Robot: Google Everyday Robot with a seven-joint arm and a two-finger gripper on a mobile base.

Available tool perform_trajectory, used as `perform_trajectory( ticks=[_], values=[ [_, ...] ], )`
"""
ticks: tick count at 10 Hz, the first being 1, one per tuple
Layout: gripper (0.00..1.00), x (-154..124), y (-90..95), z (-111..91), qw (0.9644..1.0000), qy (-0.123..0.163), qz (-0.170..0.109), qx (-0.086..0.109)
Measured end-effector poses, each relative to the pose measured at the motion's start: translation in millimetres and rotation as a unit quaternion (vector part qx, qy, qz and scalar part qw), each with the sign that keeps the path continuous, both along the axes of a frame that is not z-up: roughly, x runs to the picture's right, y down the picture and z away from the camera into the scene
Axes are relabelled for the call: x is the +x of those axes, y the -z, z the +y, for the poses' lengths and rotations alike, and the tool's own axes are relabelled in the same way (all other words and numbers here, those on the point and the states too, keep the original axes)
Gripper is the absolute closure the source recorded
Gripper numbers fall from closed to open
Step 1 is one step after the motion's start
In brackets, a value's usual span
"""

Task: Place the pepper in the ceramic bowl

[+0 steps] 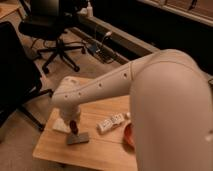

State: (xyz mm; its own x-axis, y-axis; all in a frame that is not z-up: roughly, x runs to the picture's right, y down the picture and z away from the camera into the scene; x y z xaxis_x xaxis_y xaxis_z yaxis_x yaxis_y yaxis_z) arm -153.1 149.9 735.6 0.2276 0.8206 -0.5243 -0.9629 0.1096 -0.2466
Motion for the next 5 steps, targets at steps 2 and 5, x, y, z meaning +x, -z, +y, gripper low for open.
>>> perform_trajectory(
  ticks=[2,5],
  values=[
    [0.98,36.8,0.1,-13.6,0.9995,-0.026,0.021,0.0],
    [0.98,100.2,-9.0,-11.8,0.996,-0.057,0.068,-0.013]
  ],
)
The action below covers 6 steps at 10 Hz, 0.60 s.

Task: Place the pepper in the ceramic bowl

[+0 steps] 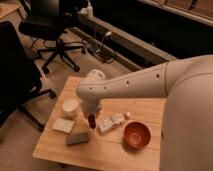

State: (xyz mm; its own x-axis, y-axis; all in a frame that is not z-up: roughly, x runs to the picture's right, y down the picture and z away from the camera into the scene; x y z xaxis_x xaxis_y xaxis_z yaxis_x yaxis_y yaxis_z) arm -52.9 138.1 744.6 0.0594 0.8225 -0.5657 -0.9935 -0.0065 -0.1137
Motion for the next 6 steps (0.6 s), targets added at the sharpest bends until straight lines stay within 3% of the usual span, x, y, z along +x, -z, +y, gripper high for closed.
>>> perform_trajectory(
  ticks=[6],
  values=[
    [0.98,108.2,11.6,-5.0,0.9957,-0.036,0.085,-0.003]
  ],
)
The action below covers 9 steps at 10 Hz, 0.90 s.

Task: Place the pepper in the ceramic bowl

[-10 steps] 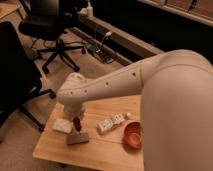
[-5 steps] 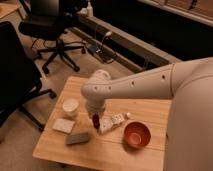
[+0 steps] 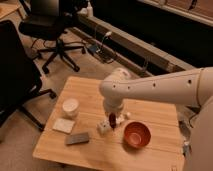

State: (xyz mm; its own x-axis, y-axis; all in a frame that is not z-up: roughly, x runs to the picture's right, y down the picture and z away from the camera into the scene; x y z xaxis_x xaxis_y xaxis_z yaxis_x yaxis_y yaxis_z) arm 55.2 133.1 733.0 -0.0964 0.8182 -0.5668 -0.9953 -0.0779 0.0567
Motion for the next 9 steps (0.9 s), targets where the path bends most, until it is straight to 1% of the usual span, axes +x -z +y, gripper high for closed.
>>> perform_trajectory(
  ticks=[1,3,4,5,6,7,8,9],
  values=[
    [0.98,14.5,4.0,2.0,0.9999,-0.003,0.014,0.0],
    [0.98,42.6,11.3,4.2,0.9991,-0.007,0.04,0.01],
    [0.98,58.3,14.6,1.9,0.9981,-0.006,0.055,0.026],
    [0.98,72.7,17.6,-0.7,0.9962,0.001,0.073,0.047],
    [0.97,80.3,19.7,-1.3,0.9946,0.005,0.085,0.06],
    [0.92,90.4,22.0,-1.9,0.9916,0.011,0.102,0.078],
    [0.89,100.8,22.8,-1.2,0.9882,0.012,0.121,0.093],
    [0.89,106.9,21.2,-3.0,0.9857,0.006,0.133,0.103]
  ],
)
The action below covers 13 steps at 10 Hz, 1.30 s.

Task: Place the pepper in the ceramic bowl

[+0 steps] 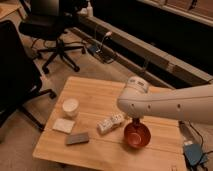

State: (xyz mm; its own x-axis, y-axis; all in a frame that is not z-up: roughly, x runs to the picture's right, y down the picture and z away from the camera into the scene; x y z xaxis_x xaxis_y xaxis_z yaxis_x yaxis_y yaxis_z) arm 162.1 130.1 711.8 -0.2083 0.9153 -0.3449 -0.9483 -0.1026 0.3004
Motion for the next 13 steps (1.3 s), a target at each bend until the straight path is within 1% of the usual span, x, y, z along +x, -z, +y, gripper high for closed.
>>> perform_trajectory(
  ticks=[1,3,5,11,12,13],
  values=[
    [0.89,-0.3,-0.5,-1.5,1.0,-0.004,0.003,0.005],
    [0.85,-1.3,-0.8,0.5,1.0,-0.007,0.005,0.005],
    [0.83,-0.4,-0.5,0.5,0.9999,-0.009,0.006,0.005],
    [0.83,-2.4,-0.9,0.6,1.0,-0.007,0.004,0.005],
    [0.78,-3.5,-1.2,3.7,0.9999,-0.01,0.003,0.002],
    [0.77,-5.9,-1.5,5.6,0.9999,-0.011,0.001,0.0]
  ],
)
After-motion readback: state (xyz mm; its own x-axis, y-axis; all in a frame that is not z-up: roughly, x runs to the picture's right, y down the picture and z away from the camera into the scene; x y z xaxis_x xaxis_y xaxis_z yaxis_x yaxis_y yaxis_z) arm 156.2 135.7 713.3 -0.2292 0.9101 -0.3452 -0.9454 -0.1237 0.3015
